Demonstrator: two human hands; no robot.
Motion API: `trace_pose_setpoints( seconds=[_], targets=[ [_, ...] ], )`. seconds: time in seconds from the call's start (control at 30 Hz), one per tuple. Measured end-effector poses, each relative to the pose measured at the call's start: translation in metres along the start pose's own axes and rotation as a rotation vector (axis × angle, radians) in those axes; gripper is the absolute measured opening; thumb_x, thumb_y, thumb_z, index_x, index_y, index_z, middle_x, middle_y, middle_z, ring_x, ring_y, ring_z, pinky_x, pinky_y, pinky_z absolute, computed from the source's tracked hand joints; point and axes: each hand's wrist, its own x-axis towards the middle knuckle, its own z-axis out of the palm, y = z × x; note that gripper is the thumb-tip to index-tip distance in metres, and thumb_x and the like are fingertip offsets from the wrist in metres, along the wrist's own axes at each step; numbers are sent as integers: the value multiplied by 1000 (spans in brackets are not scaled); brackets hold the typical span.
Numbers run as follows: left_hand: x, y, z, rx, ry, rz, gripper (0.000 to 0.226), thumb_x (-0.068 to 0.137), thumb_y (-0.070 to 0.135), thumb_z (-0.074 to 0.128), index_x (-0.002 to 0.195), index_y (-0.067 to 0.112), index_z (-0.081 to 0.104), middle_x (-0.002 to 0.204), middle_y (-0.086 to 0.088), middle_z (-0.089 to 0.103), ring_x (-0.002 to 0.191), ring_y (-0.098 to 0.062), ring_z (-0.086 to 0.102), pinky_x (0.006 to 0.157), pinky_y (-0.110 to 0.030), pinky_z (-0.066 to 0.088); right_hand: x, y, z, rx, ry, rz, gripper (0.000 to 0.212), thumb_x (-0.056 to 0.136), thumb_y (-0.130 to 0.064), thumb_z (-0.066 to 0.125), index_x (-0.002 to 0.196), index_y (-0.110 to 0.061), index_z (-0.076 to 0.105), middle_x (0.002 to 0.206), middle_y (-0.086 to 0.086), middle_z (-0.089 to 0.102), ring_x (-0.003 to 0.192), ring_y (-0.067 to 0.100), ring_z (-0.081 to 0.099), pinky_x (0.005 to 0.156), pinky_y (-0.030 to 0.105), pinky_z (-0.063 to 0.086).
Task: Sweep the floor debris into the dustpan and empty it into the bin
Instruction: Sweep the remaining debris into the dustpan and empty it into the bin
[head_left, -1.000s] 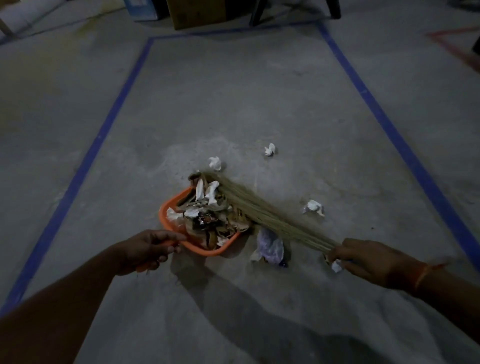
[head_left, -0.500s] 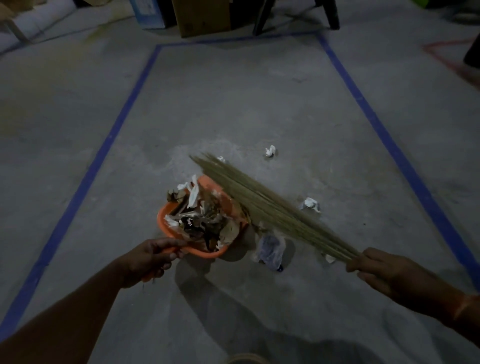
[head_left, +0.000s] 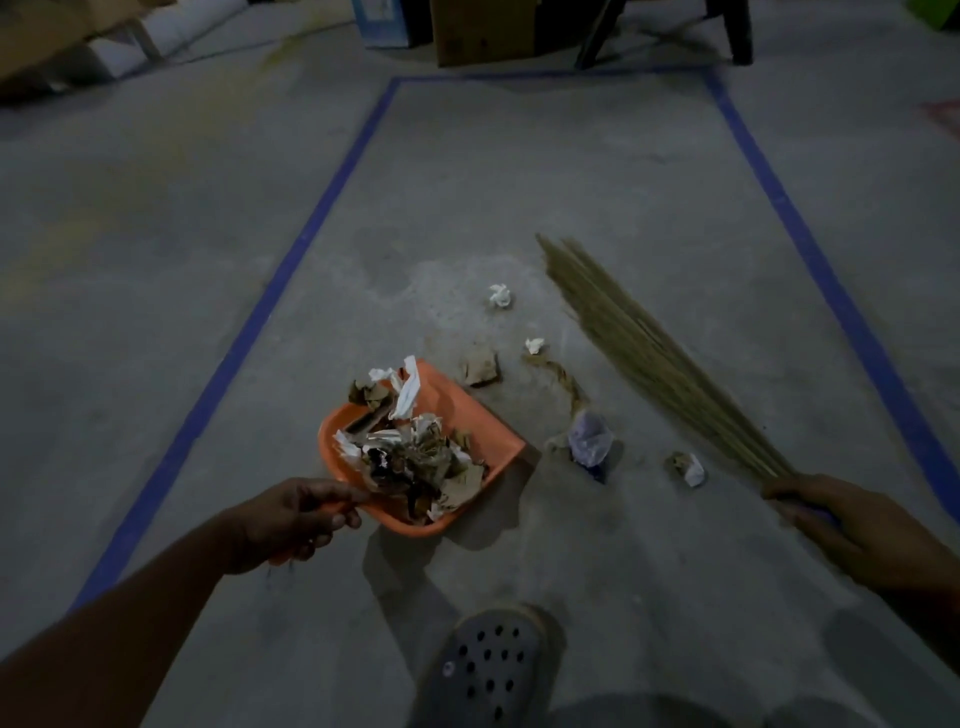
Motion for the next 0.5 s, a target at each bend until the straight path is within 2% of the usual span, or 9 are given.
trace_pose_setpoints(
  seconds=[0.1, 0.17, 0.2, 0.23, 0.3, 0.37, 0.43, 0.5],
  targets=[
    [-11, -14, 0, 15, -28, -32, 30, 96, 0, 63, 119, 15, 74, 107, -16, 69, 66, -18, 52, 53, -29, 42, -24, 6, 3, 23, 20, 68, 41, 81, -81, 27, 108, -62, 51, 108, -23, 61, 86, -2, 63, 72, 26, 54],
    [-5, -18, 5, -3, -41, -25, 28, 93, 4, 67, 117, 15, 75, 108, -17, 67, 65, -18, 50, 51, -28, 40, -46, 8, 5, 64, 28, 169, 20, 90, -59, 46, 104, -53, 58, 101, -22, 63, 67, -5, 64, 56, 18, 52],
    [0, -20, 9, 3, -56, -28, 27, 92, 4, 67, 116, 14, 75, 107, -17, 67, 64, -17, 49, 50, -26, 39, -54, 12, 5, 76, 32, 218, 13, 93, -44, 53, 102, -49, 60, 92, -20, 64, 59, -4, 62, 49, 18, 50],
    [3, -22, 15, 15, -76, -35, 26, 92, 4, 68, 115, 14, 75, 104, -16, 67, 63, -17, 49, 50, -25, 38, -62, 16, 5, 97, 26, 256, 17, 94, -32, 56, 102, -45, 62, 80, -18, 64, 50, 2, 60, 45, 21, 48],
    [12, -28, 30, 37, -98, -31, 27, 92, 5, 69, 116, 15, 75, 94, -11, 67, 60, -15, 47, 46, -23, 35, -76, 27, 5, 136, 13, 317, 22, 95, -20, 56, 100, -39, 64, 58, -10, 62, 36, 13, 51, 39, 23, 44],
    [21, -29, 43, 46, -100, -31, 28, 95, 2, 65, 117, 16, 74, 83, -7, 65, 57, -15, 44, 44, -20, 31, -88, 31, 9, 163, 15, 343, 21, 94, -21, 56, 99, -40, 63, 51, -7, 61, 34, 17, 48, 37, 24, 42],
    [28, -25, 51, 67, -158, -24, 33, 88, 12, 74, 120, 18, 73, 91, -12, 65, 60, -17, 44, 47, -22, 31, -97, 30, 16, 192, -4, 332, 18, 91, -31, 54, 95, -48, 61, 52, -7, 63, 34, 18, 52, 37, 23, 45],
    [36, -22, 57, 69, -207, -15, 42, 76, 21, 79, 118, 19, 74, 100, -12, 67, 62, -16, 46, 49, -23, 33, -99, 31, 25, 186, -32, 338, 22, 91, -24, 58, 95, -45, 63, 59, -10, 65, 34, 17, 54, 36, 25, 47]
  ],
)
